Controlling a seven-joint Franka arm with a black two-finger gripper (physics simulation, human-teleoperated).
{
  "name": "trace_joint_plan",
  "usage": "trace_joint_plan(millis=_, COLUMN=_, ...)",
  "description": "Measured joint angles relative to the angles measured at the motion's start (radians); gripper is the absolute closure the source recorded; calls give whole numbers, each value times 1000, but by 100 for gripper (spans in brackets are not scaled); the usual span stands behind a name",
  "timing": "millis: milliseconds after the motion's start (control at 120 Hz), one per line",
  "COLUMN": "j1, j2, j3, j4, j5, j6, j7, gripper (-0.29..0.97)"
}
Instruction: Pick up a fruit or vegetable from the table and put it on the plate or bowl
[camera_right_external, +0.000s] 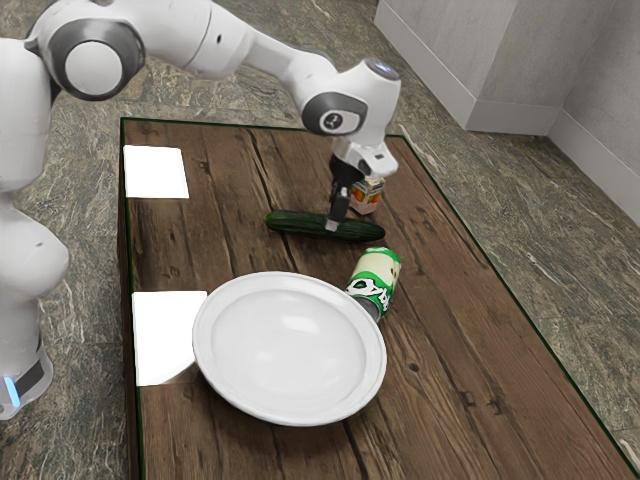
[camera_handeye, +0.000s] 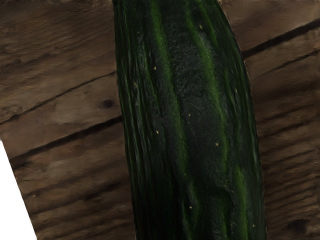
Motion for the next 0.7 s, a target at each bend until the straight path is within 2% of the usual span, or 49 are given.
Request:
trace_joint_plan(millis=417, j1=-7, j2=33, j3=8, j4=-33, j5=-37, j6=35, j7=76, gripper=0)
trace_joint_plan(millis=525, j1=-3, j2=33, j3=11, j4=-37, j5=-52, j6=38, j7=85, gripper=18)
trace_joint_plan(millis=700, j1=-1, j2=31, j3=13, j4=-38, j5=-60, j6=40, j7=96, gripper=25)
